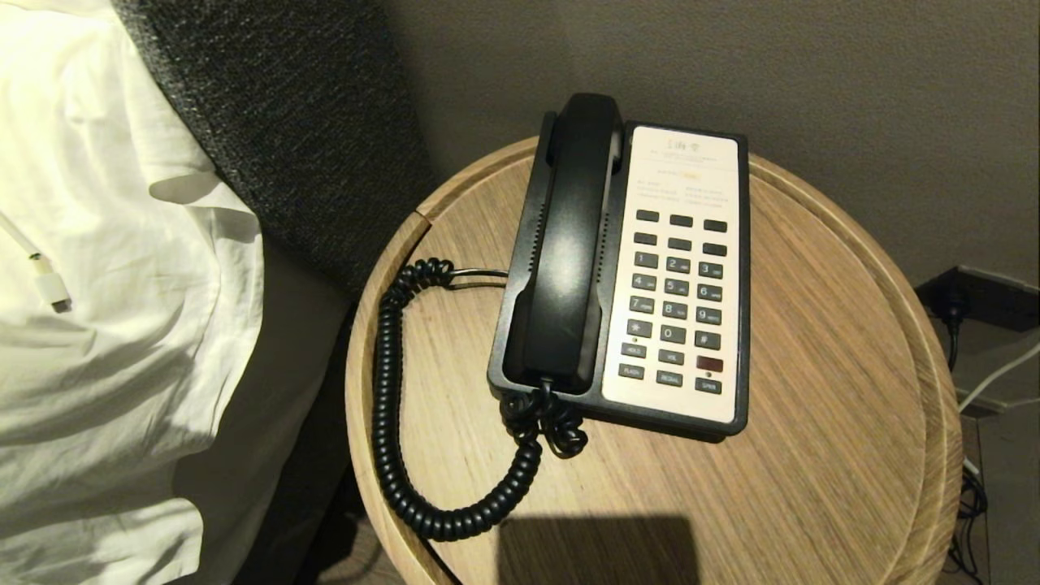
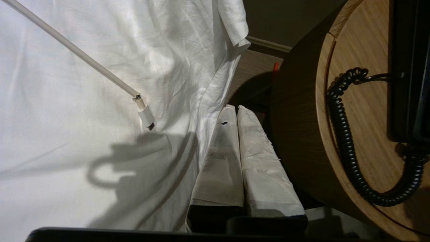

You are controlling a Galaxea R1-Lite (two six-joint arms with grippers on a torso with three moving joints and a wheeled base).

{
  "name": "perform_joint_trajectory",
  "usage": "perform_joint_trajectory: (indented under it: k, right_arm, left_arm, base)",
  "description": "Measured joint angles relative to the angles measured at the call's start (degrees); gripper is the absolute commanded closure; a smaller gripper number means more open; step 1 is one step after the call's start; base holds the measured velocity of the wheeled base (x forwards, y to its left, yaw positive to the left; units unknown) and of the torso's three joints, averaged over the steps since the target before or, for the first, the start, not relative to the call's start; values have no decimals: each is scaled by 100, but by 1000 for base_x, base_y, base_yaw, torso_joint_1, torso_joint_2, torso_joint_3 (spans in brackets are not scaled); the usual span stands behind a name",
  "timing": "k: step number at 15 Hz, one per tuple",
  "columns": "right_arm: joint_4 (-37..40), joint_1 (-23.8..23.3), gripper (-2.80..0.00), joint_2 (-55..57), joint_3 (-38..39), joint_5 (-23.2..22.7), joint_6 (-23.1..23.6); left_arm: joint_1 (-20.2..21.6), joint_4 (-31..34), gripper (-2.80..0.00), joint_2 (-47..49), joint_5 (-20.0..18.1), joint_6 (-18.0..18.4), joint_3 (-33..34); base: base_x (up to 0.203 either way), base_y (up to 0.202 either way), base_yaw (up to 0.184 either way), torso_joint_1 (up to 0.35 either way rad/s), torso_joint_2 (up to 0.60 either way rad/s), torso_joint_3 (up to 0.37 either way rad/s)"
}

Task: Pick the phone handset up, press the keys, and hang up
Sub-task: Pick up the desk phone handset

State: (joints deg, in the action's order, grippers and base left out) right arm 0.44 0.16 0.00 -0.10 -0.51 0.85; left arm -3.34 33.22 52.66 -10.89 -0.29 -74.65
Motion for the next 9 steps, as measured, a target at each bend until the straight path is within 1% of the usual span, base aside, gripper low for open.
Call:
perform_joint_trajectory:
  k: [1,3,5,7,9]
  right_arm:
    - [0,0,0,0,0,0,-1]
    - [0,0,0,0,0,0,0]
    - [0,0,0,0,0,0,0]
    - [0,0,0,0,0,0,0]
    - [-2,0,0,0,0,0,0]
  left_arm:
    - [-37,236,0,98,25,-98,-228]
    - [-81,591,0,300,84,-146,-646]
    - [-162,650,0,513,140,-124,-984]
    - [-483,658,0,661,151,-122,-1132]
    - [-990,669,0,760,231,-139,-1168]
  base:
    - [0,0,0,0,0,0]
    - [0,0,0,0,0,0]
    - [0,0,0,0,0,0]
    - [0,0,0,0,0,0]
    - [0,0,0,0,0,0]
